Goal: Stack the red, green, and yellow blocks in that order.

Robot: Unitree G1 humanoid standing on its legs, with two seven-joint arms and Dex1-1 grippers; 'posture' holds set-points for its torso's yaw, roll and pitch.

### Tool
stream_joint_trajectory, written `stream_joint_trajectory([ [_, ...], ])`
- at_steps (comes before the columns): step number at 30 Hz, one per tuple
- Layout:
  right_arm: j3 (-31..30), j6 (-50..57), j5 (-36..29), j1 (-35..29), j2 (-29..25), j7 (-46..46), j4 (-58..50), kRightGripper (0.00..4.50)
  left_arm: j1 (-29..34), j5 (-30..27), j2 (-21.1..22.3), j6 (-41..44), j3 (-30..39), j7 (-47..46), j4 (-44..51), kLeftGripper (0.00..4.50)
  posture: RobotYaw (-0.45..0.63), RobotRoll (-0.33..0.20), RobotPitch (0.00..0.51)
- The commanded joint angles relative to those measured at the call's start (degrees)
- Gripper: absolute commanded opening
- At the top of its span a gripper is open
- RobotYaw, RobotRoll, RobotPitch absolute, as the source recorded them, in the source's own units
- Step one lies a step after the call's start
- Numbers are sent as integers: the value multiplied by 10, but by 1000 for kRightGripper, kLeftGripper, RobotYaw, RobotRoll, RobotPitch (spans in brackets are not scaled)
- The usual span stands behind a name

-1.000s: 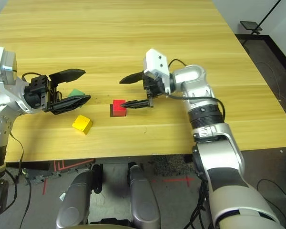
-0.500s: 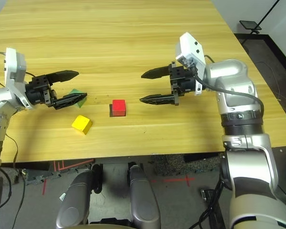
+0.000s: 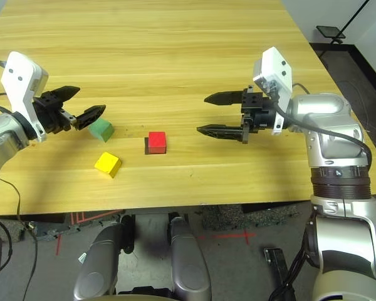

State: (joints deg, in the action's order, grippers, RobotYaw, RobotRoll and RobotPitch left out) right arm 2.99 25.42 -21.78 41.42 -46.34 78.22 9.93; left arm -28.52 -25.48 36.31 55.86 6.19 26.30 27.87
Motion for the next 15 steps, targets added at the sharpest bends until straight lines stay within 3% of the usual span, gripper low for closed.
stream_joint_trajectory([
  [1, 1, -12, -5, -4, 3, -4, 6, 4463, 28, -12, -8, 36, -16, -7, 22, 4500, 301, 115, 291],
  [15, 3, -26, -9, -10, 10, -10, 8, 4463, 38, 29, -13, 35, -43, -37, -17, 4500, 286, 127, 268],
])
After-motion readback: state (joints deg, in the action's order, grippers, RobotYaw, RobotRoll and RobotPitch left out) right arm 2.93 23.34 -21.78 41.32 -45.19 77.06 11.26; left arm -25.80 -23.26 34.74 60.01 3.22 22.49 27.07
